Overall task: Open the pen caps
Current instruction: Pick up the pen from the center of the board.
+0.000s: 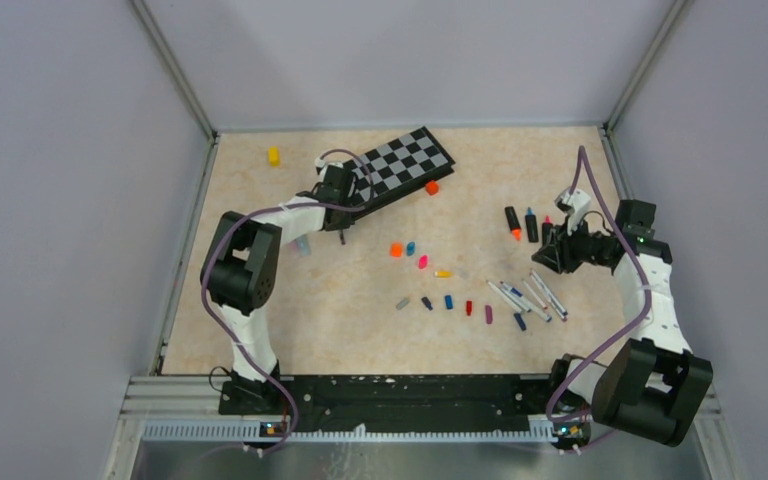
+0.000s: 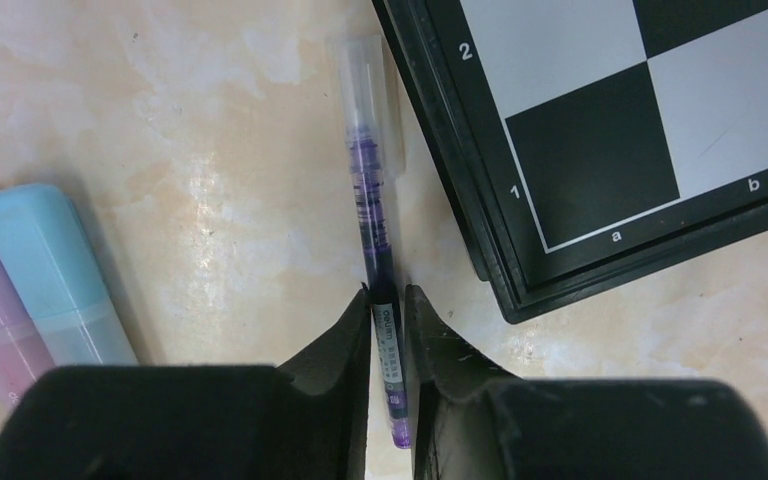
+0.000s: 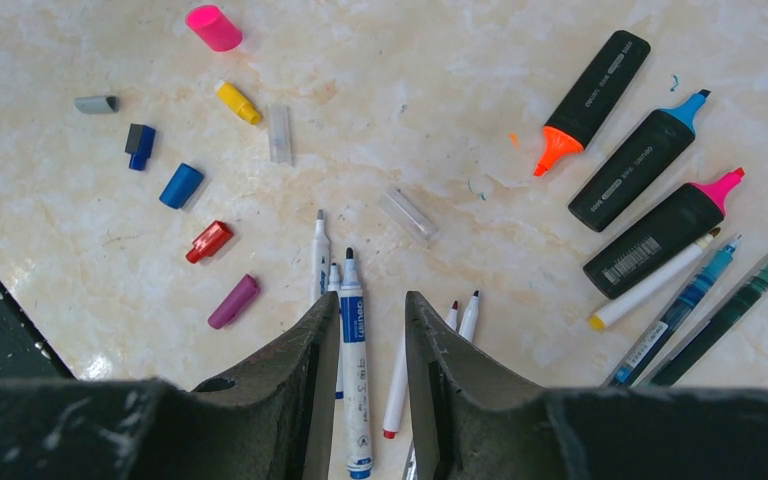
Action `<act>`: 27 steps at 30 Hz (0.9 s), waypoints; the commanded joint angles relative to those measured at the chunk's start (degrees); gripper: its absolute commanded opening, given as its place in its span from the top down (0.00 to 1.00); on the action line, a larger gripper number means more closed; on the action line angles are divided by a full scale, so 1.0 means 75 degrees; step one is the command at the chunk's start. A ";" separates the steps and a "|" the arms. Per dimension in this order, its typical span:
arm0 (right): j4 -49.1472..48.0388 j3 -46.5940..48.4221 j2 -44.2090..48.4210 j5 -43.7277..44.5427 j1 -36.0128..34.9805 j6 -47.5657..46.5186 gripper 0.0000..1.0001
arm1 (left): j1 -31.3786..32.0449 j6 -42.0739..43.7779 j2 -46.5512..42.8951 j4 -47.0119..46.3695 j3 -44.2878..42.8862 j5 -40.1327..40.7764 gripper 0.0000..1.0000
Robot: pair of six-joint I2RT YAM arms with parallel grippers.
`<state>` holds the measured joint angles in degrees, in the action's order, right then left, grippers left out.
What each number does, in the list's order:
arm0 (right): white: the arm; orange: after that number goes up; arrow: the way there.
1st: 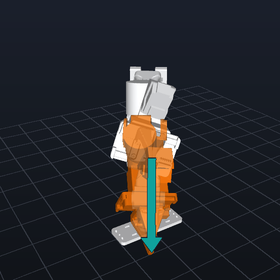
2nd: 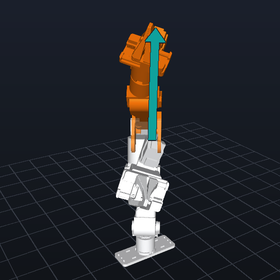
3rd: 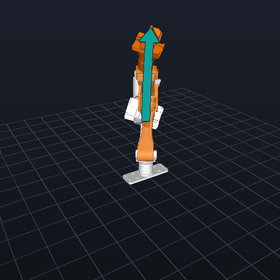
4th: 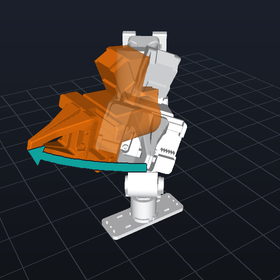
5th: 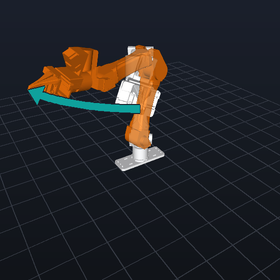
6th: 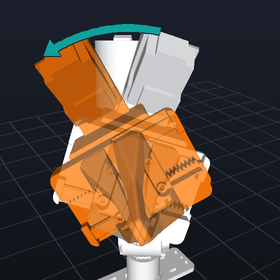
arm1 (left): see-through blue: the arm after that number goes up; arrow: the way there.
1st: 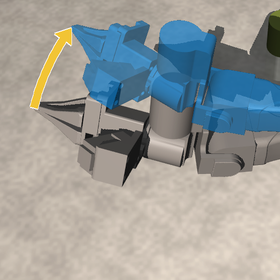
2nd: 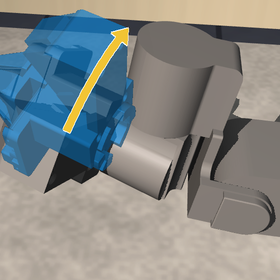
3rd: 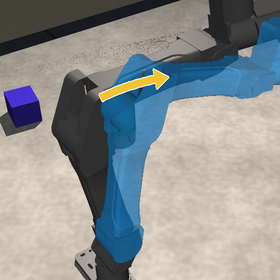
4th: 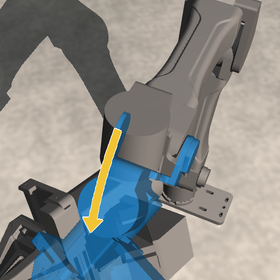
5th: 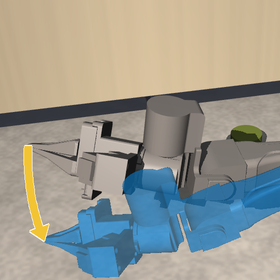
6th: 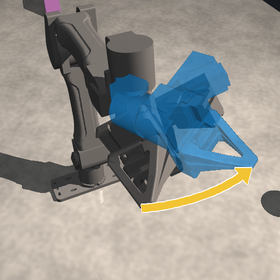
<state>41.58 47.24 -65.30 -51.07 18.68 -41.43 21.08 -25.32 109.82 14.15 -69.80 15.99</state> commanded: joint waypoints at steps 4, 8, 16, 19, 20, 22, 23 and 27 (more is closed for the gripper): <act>-0.0075 0.0017 0.0052 -0.0163 0.0076 -0.0195 0.71 | -0.0098 0.0092 0.0195 0.0328 -0.0200 0.0076 0.84; -0.0069 0.0029 0.0063 -0.0163 0.0072 -0.0195 0.71 | -0.0104 0.0167 0.0186 0.0437 -0.0195 0.0140 0.88; -0.0055 0.0029 0.0081 -0.0197 0.0075 -0.0206 0.70 | -0.0139 0.0293 -0.0201 0.0603 -0.0078 0.0405 0.98; -0.0070 0.0017 0.0042 -0.0270 0.0073 -0.0195 0.70 | -0.0139 0.0294 -0.0578 0.0558 0.0192 0.0452 1.00; -0.0069 0.0008 0.0021 -0.0293 0.0076 -0.0195 0.70 | -0.0149 0.0288 -0.0738 0.0440 0.0364 0.0438 1.00; -0.0066 -0.0005 0.0011 -0.0337 0.0075 -0.0195 0.70 | -0.0141 0.0266 -0.1080 0.0154 0.0729 0.0337 1.00; -0.0053 -0.0006 0.0011 -0.0349 0.0070 -0.0195 0.70 | -0.0145 0.0232 -0.1234 0.0091 0.0891 0.0280 1.00; -0.0003 0.0005 0.0032 -0.0385 0.0075 -0.0238 0.70 | -0.0141 0.0149 -0.1914 -0.0063 0.1317 0.0010 1.00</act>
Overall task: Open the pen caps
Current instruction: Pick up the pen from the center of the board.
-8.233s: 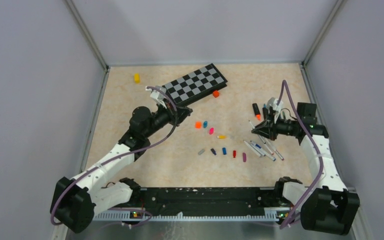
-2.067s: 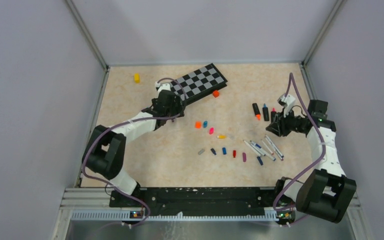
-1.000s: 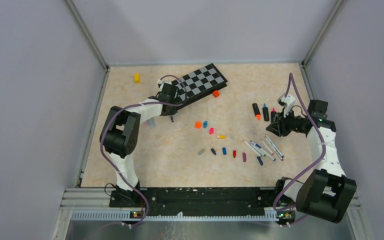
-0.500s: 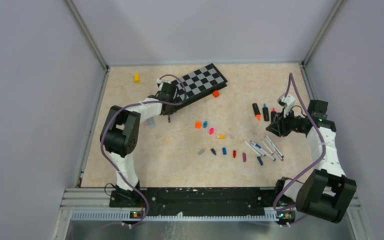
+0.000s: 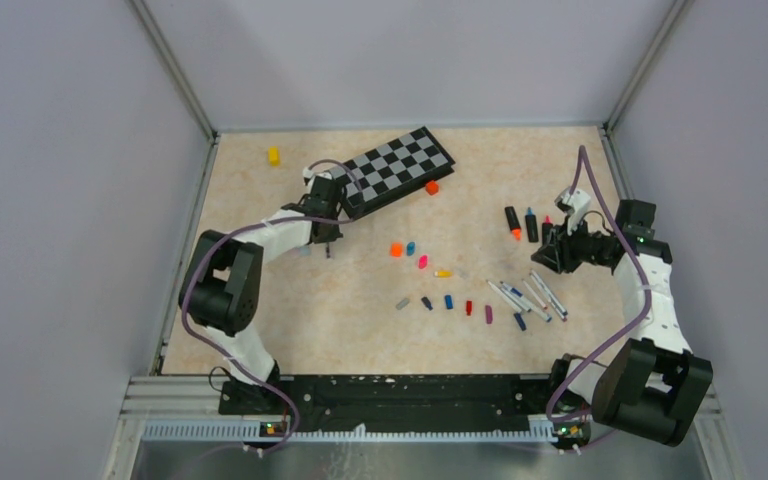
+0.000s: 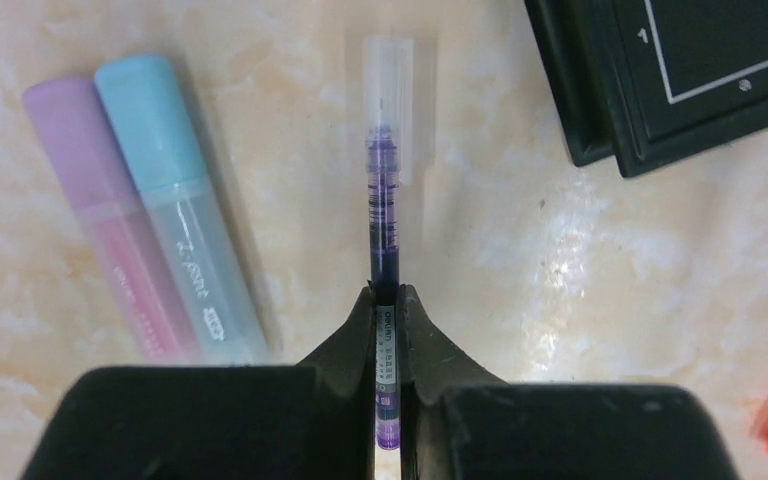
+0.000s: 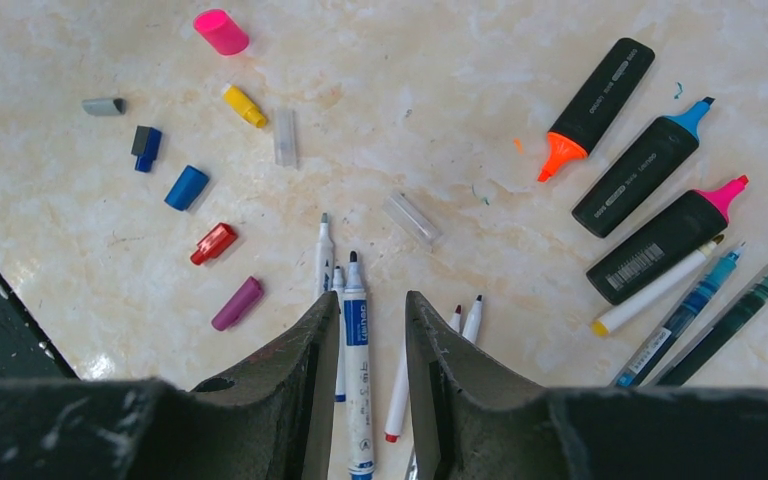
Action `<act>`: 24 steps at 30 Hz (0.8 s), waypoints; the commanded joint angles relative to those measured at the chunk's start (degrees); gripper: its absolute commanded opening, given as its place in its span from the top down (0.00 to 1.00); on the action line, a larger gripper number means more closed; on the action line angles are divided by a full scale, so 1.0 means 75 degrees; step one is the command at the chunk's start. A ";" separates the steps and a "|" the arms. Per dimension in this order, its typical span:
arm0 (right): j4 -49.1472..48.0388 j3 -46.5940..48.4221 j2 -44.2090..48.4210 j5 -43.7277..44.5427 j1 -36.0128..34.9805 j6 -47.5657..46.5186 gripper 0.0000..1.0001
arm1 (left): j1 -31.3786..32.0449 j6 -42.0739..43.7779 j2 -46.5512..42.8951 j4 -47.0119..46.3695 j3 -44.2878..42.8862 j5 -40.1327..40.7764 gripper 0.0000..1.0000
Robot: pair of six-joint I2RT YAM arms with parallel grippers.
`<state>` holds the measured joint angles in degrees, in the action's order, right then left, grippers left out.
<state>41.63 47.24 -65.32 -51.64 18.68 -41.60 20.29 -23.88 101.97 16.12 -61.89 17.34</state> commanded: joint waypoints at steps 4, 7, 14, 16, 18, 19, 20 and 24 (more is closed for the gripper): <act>0.0011 0.0011 0.0058 -0.0439 0.0073 -0.0248 0.70 | -0.0036 -0.0081 -0.1735 -0.0484 0.0708 -0.0329 1.00; 0.0064 0.0039 0.0061 -0.0649 0.0048 -0.0298 0.70 | -0.0043 -0.0201 -0.2397 -0.0747 0.1152 -0.0618 1.00; 0.0455 0.0029 0.0065 -0.1051 0.0004 -0.0953 0.70 | -0.0036 -0.0438 -0.3183 -0.1330 0.1922 -0.1354 1.00; 0.0481 0.0033 0.0037 -0.1071 0.0006 -0.0988 0.70 | -0.0041 -0.0524 -0.3281 -0.1424 0.2013 -0.1382 1.00; 0.0501 0.0023 0.0034 -0.1062 0.0003 -0.1020 0.71 | -0.0037 -0.0611 -0.3335 -0.1511 0.2089 -0.1489 1.00; 0.0500 0.0018 0.0037 -0.1050 -0.0002 -0.1032 0.71 | -0.0031 -0.0676 -0.3350 -0.1516 0.2104 -0.1552 1.00; 0.0510 0.0017 0.0037 -0.1047 0.0005 -0.1038 0.70 | -0.0034 -0.0737 -0.3373 -0.1516 0.2135 -0.1612 1.00; 0.0531 0.0007 0.0037 -0.1059 0.0006 -0.1050 0.70 | -0.0037 -0.0789 -0.3513 -0.1565 0.2231 -0.1829 1.00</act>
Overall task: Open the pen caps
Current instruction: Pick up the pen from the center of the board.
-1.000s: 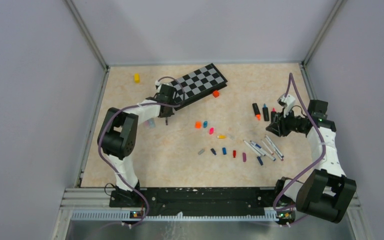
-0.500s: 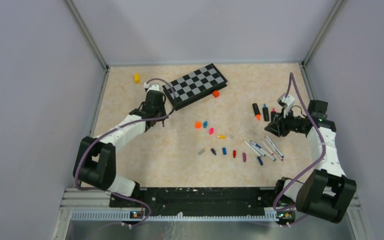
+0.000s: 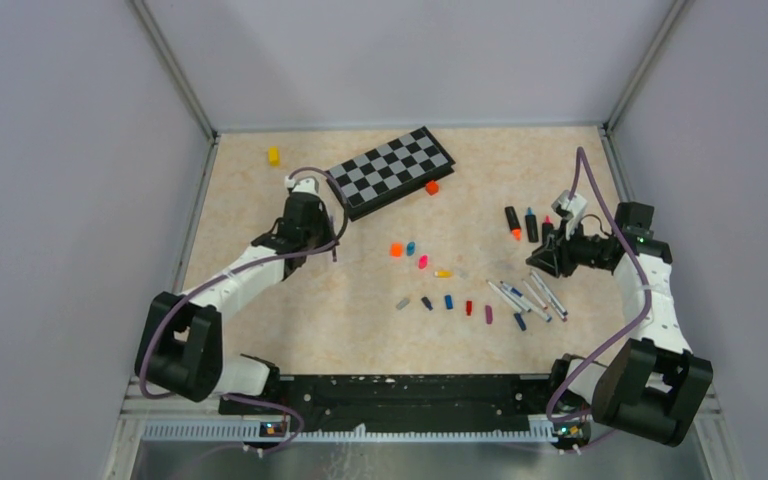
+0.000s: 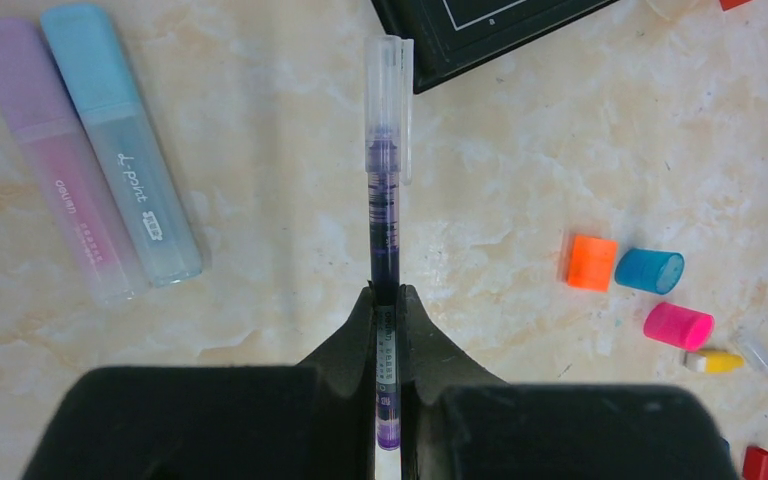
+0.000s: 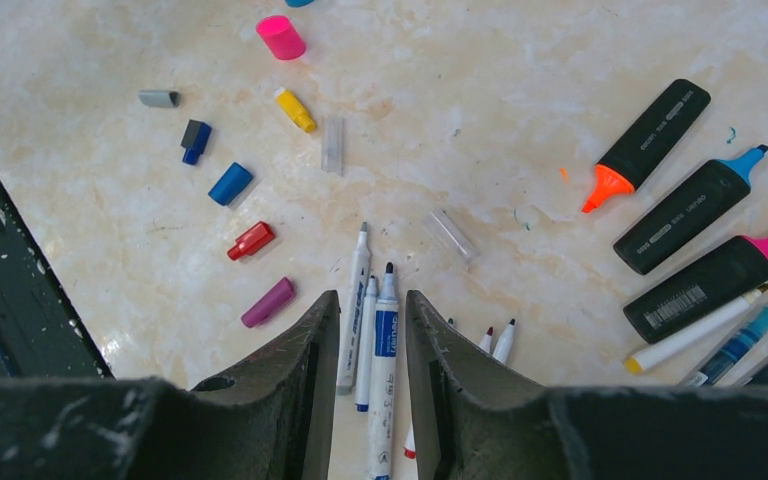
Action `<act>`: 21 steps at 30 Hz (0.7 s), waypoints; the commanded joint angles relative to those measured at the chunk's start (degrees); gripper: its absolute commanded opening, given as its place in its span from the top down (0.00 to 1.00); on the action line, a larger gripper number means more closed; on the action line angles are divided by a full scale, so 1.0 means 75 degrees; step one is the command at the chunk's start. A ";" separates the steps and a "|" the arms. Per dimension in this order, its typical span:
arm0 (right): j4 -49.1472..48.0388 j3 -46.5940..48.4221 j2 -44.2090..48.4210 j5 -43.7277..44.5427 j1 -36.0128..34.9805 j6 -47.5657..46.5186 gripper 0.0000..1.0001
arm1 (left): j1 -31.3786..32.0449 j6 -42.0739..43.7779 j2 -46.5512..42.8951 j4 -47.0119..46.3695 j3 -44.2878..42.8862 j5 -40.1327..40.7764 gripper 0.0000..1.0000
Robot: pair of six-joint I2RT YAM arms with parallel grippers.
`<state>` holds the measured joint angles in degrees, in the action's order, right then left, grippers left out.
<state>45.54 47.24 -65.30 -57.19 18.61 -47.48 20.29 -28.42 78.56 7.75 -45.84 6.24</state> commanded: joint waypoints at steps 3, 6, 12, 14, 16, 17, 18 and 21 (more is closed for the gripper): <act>0.0000 -0.0006 0.0034 -0.0328 0.0014 -0.0278 0.70 | -0.0041 -0.0169 -0.0554 -0.0538 0.0227 -0.0492 1.00; 0.0020 -0.0006 0.0033 -0.0342 0.0014 -0.0290 0.71 | -0.0026 -0.0178 -0.0704 -0.0636 0.0354 -0.0610 1.00; 0.0034 -0.0019 0.0037 -0.0390 0.0014 -0.0324 0.70 | -0.0023 -0.0184 -0.0853 -0.0788 0.0529 -0.0730 1.00; 0.0033 -0.0018 0.0034 -0.0382 0.0015 -0.0325 0.70 | -0.0024 -0.0183 -0.0856 -0.0821 0.0556 -0.0780 1.00; 0.0028 -0.0018 0.0040 -0.0394 0.0015 -0.0334 0.70 | -0.0028 -0.0191 -0.0845 -0.0880 0.0589 -0.0797 1.00; 0.0026 -0.0027 0.0037 -0.0401 0.0015 -0.0336 0.70 | -0.0023 -0.0200 -0.0834 -0.0900 0.0604 -0.0797 1.00; 0.0031 -0.0031 0.0027 -0.0402 0.0015 -0.0337 0.70 | -0.0022 -0.0216 -0.0827 -0.0923 0.0627 -0.0976 1.00; 0.0032 -0.0030 0.0033 -0.0406 0.0013 -0.0348 0.70 | -0.0028 -0.0261 -0.0832 -0.0967 0.0734 -0.1123 1.00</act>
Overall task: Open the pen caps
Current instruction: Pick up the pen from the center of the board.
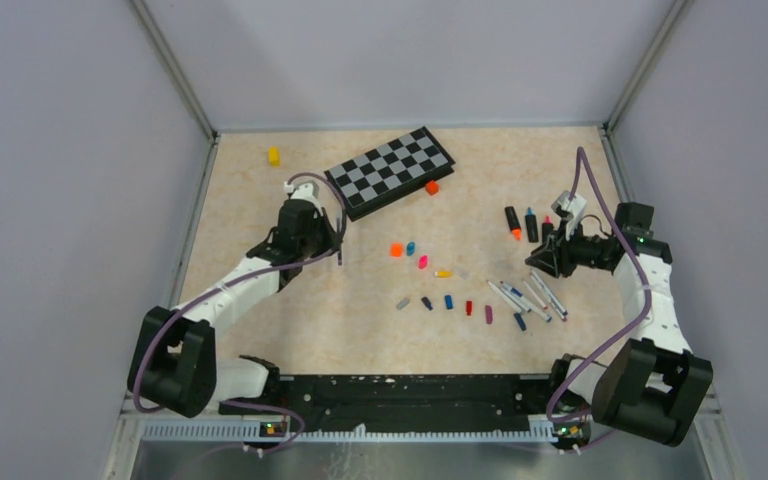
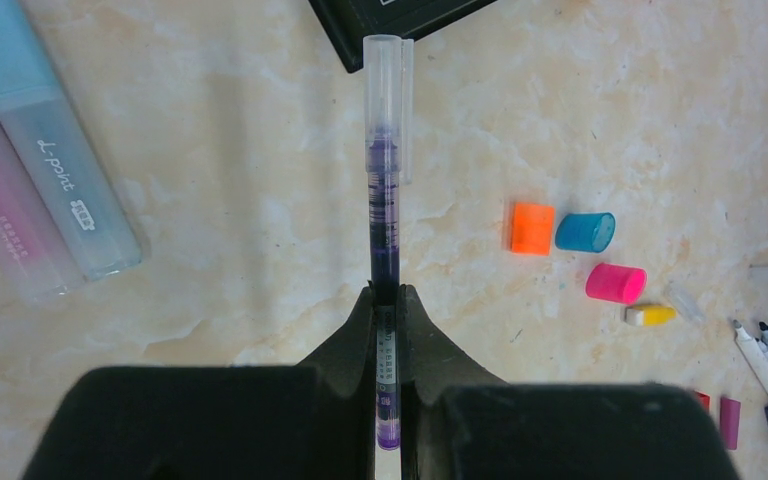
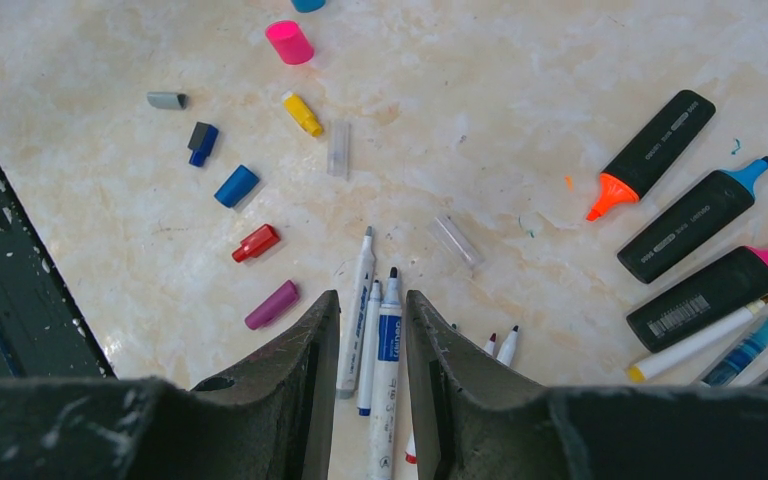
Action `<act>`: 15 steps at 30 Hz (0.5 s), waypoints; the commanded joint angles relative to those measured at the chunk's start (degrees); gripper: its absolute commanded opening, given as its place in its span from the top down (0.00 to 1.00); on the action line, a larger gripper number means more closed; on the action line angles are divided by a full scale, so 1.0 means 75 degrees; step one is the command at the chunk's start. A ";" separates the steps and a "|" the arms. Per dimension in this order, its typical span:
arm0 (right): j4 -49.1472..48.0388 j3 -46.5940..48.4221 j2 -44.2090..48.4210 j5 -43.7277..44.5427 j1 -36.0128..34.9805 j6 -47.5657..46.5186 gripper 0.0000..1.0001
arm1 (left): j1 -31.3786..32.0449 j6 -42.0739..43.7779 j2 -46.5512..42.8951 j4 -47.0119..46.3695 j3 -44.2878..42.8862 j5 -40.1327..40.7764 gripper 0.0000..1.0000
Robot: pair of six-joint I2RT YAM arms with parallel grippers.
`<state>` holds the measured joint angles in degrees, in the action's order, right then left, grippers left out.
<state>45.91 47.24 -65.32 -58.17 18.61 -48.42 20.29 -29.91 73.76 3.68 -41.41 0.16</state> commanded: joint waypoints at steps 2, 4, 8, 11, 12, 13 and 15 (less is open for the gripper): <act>-0.0019 -0.0030 0.0037 -0.0282 0.0015 -0.0223 0.71 | -0.0023 -0.0078 -0.0196 -0.0429 0.0211 -0.0379 1.00; -0.0013 -0.0033 0.0027 -0.0274 0.0013 -0.0223 0.71 | -0.0025 -0.0078 -0.0190 -0.0432 0.0252 -0.0402 1.00; -0.0018 -0.0038 0.0037 -0.0276 0.0012 -0.0223 0.70 | -0.0023 -0.0088 -0.0138 -0.0610 0.0254 -0.0516 1.00; -0.0016 -0.0032 0.0038 -0.0279 0.0015 -0.0223 0.70 | -0.0025 -0.0090 -0.0122 -0.0667 0.0301 -0.0559 1.00; -0.0013 -0.0031 0.0037 -0.0282 0.0015 -0.0222 0.71 | -0.0028 -0.0090 -0.0128 -0.0673 0.0317 -0.0577 1.00; -0.0002 -0.0030 0.0043 -0.0283 0.0015 -0.0233 0.70 | -0.0023 -0.0099 -0.0140 -0.0686 0.0334 -0.0589 1.00; -0.0004 -0.0030 0.0049 -0.0281 0.0007 -0.0235 0.70 | -0.0030 -0.0110 -0.0143 -0.0699 0.0389 -0.0635 1.00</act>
<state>45.93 47.24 -65.32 -58.24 18.61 -48.47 20.29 -30.17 73.76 1.69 -39.66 -3.44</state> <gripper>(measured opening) 0.295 0.081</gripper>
